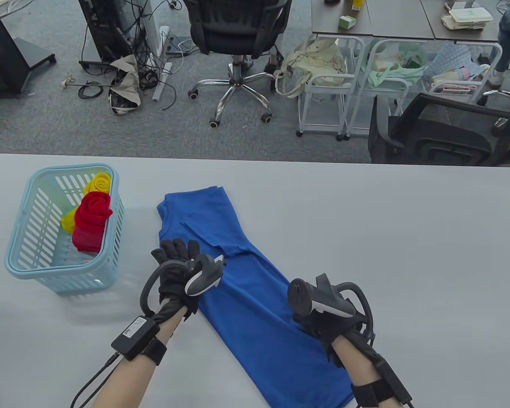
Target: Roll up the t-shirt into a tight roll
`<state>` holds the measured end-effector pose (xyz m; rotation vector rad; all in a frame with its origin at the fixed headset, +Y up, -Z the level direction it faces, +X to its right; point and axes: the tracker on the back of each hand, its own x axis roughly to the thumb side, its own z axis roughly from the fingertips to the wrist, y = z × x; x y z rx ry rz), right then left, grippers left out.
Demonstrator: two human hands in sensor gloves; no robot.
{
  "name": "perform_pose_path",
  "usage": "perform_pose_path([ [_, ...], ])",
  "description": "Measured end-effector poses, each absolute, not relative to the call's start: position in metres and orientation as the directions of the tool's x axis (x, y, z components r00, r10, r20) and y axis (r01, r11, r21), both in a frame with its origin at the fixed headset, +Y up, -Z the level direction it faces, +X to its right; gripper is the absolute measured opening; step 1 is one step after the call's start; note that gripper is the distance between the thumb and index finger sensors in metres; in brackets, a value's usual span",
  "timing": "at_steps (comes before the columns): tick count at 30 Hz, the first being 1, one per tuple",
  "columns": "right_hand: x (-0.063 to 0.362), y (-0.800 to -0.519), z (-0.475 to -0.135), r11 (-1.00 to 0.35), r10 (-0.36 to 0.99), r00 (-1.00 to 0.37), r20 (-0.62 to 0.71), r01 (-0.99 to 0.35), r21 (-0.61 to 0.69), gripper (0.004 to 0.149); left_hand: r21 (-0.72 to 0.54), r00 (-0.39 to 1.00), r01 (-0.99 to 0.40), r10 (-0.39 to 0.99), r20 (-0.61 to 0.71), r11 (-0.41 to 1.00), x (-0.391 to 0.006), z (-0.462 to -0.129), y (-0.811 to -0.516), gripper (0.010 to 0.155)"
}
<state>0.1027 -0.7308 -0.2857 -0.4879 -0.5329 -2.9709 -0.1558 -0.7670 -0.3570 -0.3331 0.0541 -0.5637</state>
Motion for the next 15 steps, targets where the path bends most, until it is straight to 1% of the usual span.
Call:
perform_pose_path([
  [1, 0.101, -0.736, -0.287, -0.927, -0.023, -0.942, 0.336, 0.146, 0.347, 0.062, -0.412, 0.910, 0.396, -0.411, 0.056, 0.820, -0.157, -0.356, -0.771, 0.092],
  [2, 0.099, -0.740, -0.288, -0.919, 0.001, -0.936, 0.353, 0.138, 0.369, 0.069, -0.467, 0.941, 0.319, -0.332, 0.056, 0.825, -0.158, -0.356, -0.775, 0.093],
  [3, 0.097, -0.747, -0.290, -0.905, 0.063, -0.928, 0.368, 0.102, 0.414, 0.072, -0.543, 0.969, 0.222, -0.245, 0.031, 0.810, -0.157, -0.354, -0.781, 0.095],
  [4, 0.095, -0.754, -0.292, -0.885, 0.109, -0.926, 0.361, 0.075, 0.459, 0.072, -0.550, 0.962, 0.253, -0.265, 0.060, 0.796, -0.156, -0.354, -0.786, 0.096],
  [6, 0.092, -0.763, -0.292, -0.868, 0.104, -0.926, 0.363, 0.094, 0.488, 0.071, -0.514, 0.941, 0.329, -0.319, 0.110, 0.792, -0.157, -0.356, -0.784, 0.095],
  [7, 0.089, -0.755, -0.289, -0.896, 0.029, -0.923, 0.385, 0.147, 0.420, 0.069, -0.537, 0.947, 0.316, -0.295, 0.128, 0.782, -0.158, -0.357, -0.784, 0.094],
  [8, 0.086, -0.747, -0.287, -0.909, -0.024, -0.916, 0.401, 0.187, 0.372, 0.063, -0.552, 0.951, 0.307, -0.277, 0.140, 0.775, -0.158, -0.357, -0.784, 0.093],
  [9, 0.082, -0.738, -0.283, -0.925, -0.080, -0.902, 0.424, 0.226, 0.307, 0.054, -0.572, 0.955, 0.297, -0.253, 0.158, 0.765, -0.159, -0.356, -0.786, 0.091],
  [10, 0.079, -0.733, -0.280, -0.927, -0.088, -0.894, 0.440, 0.236, 0.293, 0.047, -0.582, 0.957, 0.292, -0.236, 0.171, 0.759, -0.159, -0.355, -0.788, 0.091],
  [11, 0.078, -0.732, -0.278, -0.929, -0.051, -0.896, 0.440, 0.205, 0.308, 0.045, -0.591, 0.958, 0.287, -0.222, 0.182, 0.754, -0.158, -0.351, -0.791, 0.091],
  [13, 0.078, -0.731, -0.277, -0.934, -0.018, -0.907, 0.421, 0.166, 0.317, 0.043, -0.580, 0.952, 0.305, -0.219, 0.216, 0.755, -0.154, -0.346, -0.794, 0.091],
  [14, 0.079, -0.731, -0.277, -0.938, -0.038, -0.911, 0.410, 0.174, 0.299, 0.043, -0.576, 0.948, 0.315, -0.217, 0.234, 0.754, -0.151, -0.342, -0.795, 0.090],
  [15, 0.080, -0.731, -0.278, -0.944, -0.055, -0.915, 0.401, 0.179, 0.279, 0.047, -0.578, 0.946, 0.319, -0.213, 0.245, 0.751, -0.150, -0.340, -0.796, 0.090],
])
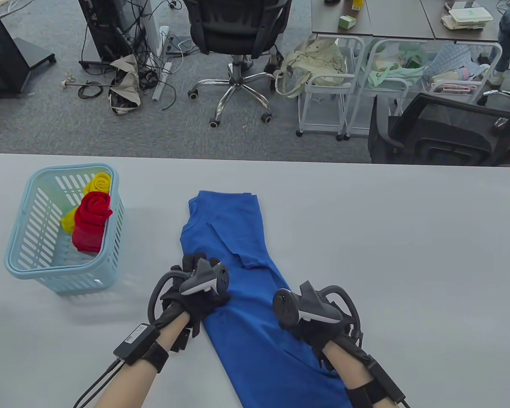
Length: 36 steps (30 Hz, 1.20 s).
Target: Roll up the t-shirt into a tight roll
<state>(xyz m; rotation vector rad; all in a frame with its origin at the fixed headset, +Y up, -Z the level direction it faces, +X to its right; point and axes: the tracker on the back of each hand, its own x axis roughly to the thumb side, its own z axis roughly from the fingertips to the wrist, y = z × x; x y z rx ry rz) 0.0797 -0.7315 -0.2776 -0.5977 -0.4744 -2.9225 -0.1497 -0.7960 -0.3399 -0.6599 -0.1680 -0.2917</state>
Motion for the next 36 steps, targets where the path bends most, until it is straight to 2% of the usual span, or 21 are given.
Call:
perform_pose_path([
  [2, 0.078, -0.735, -0.281, -0.949, -0.087, -0.915, 0.395, 0.196, 0.246, 0.057, -0.585, 0.944, 0.318, -0.190, 0.270, 0.746, -0.146, -0.334, -0.797, 0.090],
  [4, 0.074, -0.743, -0.283, -0.940, -0.068, -0.906, 0.417, 0.198, 0.278, 0.065, -0.586, 0.942, 0.320, -0.183, 0.281, 0.745, -0.144, -0.330, -0.798, 0.090],
  [6, 0.069, -0.756, -0.285, -0.915, -0.059, -0.903, 0.425, 0.220, 0.339, 0.063, -0.587, 0.944, 0.309, -0.170, 0.282, 0.748, -0.145, -0.328, -0.799, 0.090],
  [7, 0.068, -0.756, -0.285, -0.908, -0.096, -0.904, 0.416, 0.251, 0.335, 0.063, -0.589, 0.948, 0.296, -0.156, 0.278, 0.752, -0.146, -0.327, -0.799, 0.089],
  [8, 0.066, -0.753, -0.285, -0.921, -0.097, -0.898, 0.430, 0.245, 0.304, 0.062, -0.591, 0.951, 0.285, -0.143, 0.276, 0.755, -0.147, -0.326, -0.799, 0.089],
  [12, 0.063, -0.736, -0.306, -0.922, -0.058, -0.915, 0.400, 0.203, 0.330, 0.055, -0.593, 0.968, 0.177, -0.030, 0.250, 0.786, -0.155, -0.323, -0.802, 0.088],
  [16, 0.055, -0.720, -0.334, -0.940, -0.105, -0.937, 0.334, 0.203, 0.274, 0.062, -0.574, 0.962, 0.220, -0.078, 0.262, 0.789, -0.154, -0.322, -0.801, 0.088],
  [18, 0.044, -0.715, -0.350, -0.944, -0.063, -0.938, 0.340, 0.167, 0.286, 0.065, -0.575, 0.961, 0.225, -0.082, 0.264, 0.786, -0.154, -0.321, -0.800, 0.088],
  [20, 0.033, -0.722, -0.363, -0.927, -0.004, -0.935, 0.355, 0.137, 0.350, 0.066, -0.571, 0.961, 0.227, -0.087, 0.262, 0.789, -0.154, -0.321, -0.800, 0.088],
  [23, 0.020, -0.743, -0.376, -0.893, -0.055, -0.930, 0.364, 0.208, 0.398, 0.067, -0.573, 0.964, 0.219, -0.083, 0.254, 0.790, -0.155, -0.322, -0.800, 0.088],
  [25, 0.017, -0.748, -0.380, -0.894, -0.110, -0.929, 0.352, 0.247, 0.373, 0.063, -0.572, 0.964, 0.219, -0.084, 0.252, 0.791, -0.155, -0.321, -0.800, 0.088],
  [28, 0.020, -0.745, -0.385, -0.915, -0.043, -0.944, 0.328, 0.169, 0.368, 0.043, -0.572, 0.964, 0.220, -0.086, 0.252, 0.790, -0.155, -0.321, -0.800, 0.088],
  [29, 0.021, -0.744, -0.386, -0.917, -0.029, -0.946, 0.322, 0.153, 0.369, 0.041, -0.573, 0.964, 0.220, -0.085, 0.253, 0.790, -0.155, -0.321, -0.800, 0.088],
  [33, 0.036, -0.739, -0.390, -0.919, 0.076, -0.977, 0.200, 0.009, 0.394, 0.042, -0.575, 0.964, 0.218, -0.081, 0.254, 0.789, -0.155, -0.321, -0.800, 0.088],
  [36, 0.055, -0.733, -0.396, -0.960, -0.027, -1.000, -0.006, 0.024, 0.278, 0.042, -0.576, 0.964, 0.217, -0.079, 0.254, 0.788, -0.155, -0.321, -0.800, 0.088],
])
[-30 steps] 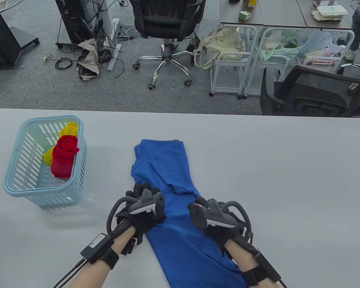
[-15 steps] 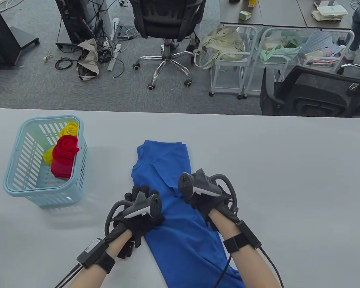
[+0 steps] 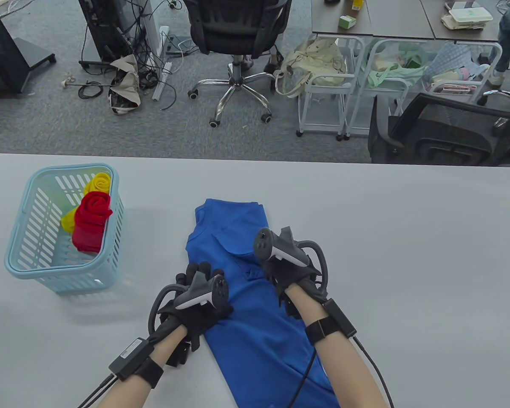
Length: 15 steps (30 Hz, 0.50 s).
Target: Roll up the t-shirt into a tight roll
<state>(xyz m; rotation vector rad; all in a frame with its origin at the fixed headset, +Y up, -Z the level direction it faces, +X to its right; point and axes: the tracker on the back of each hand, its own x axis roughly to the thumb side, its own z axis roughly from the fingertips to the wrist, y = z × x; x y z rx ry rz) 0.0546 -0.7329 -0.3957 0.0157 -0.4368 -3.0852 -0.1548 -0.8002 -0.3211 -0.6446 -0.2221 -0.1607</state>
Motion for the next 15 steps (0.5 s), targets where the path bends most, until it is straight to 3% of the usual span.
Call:
perform_pose_path([
  [4, 0.092, -0.739, -0.403, -0.962, -0.136, -0.956, -0.262, 0.063, 0.267, 0.041, -0.574, 0.964, 0.215, -0.077, 0.255, 0.790, -0.155, -0.321, -0.800, 0.087],
  [7, 0.108, -0.748, -0.403, -0.911, -0.248, -0.918, -0.310, 0.112, 0.396, 0.037, -0.576, 0.963, 0.216, -0.076, 0.258, 0.788, -0.155, -0.321, -0.801, 0.087],
  [10, 0.105, -0.734, -0.394, -0.933, -0.292, -0.923, -0.251, 0.216, 0.289, 0.047, -0.580, 0.963, 0.216, -0.072, 0.262, 0.786, -0.155, -0.322, -0.801, 0.087],
  [12, 0.095, -0.727, -0.391, -0.953, -0.183, -0.974, -0.137, 0.141, 0.267, 0.057, -0.581, 0.962, 0.215, -0.070, 0.262, 0.785, -0.155, -0.322, -0.801, 0.087],
  [13, 0.088, -0.726, -0.390, -0.956, -0.074, -0.997, -0.008, 0.069, 0.284, 0.060, -0.580, 0.963, 0.214, -0.069, 0.262, 0.786, -0.155, -0.322, -0.801, 0.088],
  [15, 0.077, -0.730, -0.389, -0.919, 0.117, -0.978, 0.172, -0.040, 0.393, 0.060, -0.580, 0.963, 0.212, -0.069, 0.259, 0.786, -0.156, -0.322, -0.800, 0.087],
])
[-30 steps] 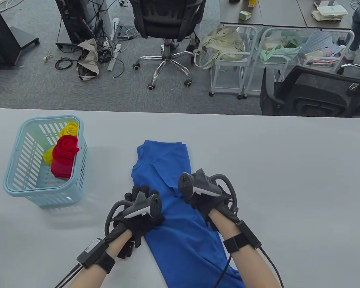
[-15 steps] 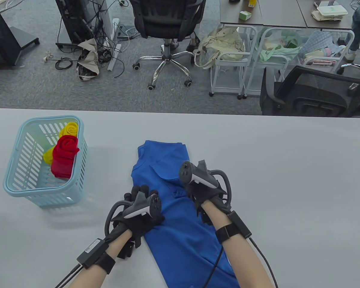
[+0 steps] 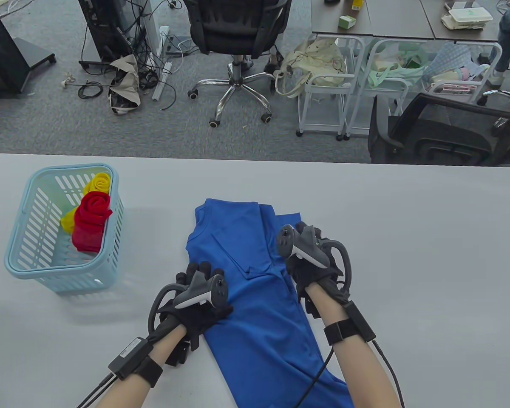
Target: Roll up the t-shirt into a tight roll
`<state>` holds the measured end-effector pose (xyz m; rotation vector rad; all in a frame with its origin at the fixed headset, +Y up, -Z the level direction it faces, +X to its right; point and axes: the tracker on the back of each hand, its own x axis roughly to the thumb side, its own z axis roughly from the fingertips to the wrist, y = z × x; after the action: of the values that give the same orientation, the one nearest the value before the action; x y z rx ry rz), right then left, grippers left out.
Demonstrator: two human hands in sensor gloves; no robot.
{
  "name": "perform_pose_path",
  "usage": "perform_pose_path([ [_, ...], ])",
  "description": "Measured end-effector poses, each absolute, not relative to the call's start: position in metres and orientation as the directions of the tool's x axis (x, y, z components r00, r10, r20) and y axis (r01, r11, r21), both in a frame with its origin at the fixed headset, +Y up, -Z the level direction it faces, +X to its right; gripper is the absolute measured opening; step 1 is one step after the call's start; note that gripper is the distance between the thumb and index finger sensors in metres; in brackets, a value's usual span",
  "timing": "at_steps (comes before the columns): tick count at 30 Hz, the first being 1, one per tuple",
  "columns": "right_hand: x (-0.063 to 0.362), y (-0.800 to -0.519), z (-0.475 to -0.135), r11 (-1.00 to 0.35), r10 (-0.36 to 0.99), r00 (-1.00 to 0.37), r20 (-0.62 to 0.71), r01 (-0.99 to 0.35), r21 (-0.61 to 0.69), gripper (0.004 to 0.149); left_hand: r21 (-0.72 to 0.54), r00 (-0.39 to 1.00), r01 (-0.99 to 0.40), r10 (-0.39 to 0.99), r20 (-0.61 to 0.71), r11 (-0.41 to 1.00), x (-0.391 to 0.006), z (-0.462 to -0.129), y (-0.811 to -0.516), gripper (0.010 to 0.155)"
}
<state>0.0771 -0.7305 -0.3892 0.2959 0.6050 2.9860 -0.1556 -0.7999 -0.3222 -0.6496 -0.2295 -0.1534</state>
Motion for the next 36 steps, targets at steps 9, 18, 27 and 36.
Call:
perform_pose_path([
  [9, 0.129, -0.772, -0.384, -0.819, 0.044, -0.997, 0.068, 0.003, 0.574, 0.063, -0.561, 0.973, 0.192, -0.080, 0.218, 0.805, -0.139, -0.343, -0.772, 0.080],
  [18, 0.164, -0.770, -0.379, -0.804, 0.124, -0.992, -0.017, -0.110, 0.585, 0.064, -0.476, 0.938, 0.308, -0.180, 0.295, 0.824, -0.045, -0.383, -0.756, 0.079],
  [27, 0.171, -0.771, -0.375, -0.807, 0.111, -0.994, -0.018, -0.100, 0.583, 0.065, -0.331, 0.916, 0.346, -0.239, 0.322, 0.878, -0.004, -0.396, -0.757, 0.044],
  [36, 0.248, -0.769, -0.389, -0.789, 0.055, -0.965, -0.257, -0.200, 0.581, 0.065, -0.168, 0.661, 0.720, -0.739, -0.132, 0.674, -0.135, -0.418, -0.709, 0.046],
])
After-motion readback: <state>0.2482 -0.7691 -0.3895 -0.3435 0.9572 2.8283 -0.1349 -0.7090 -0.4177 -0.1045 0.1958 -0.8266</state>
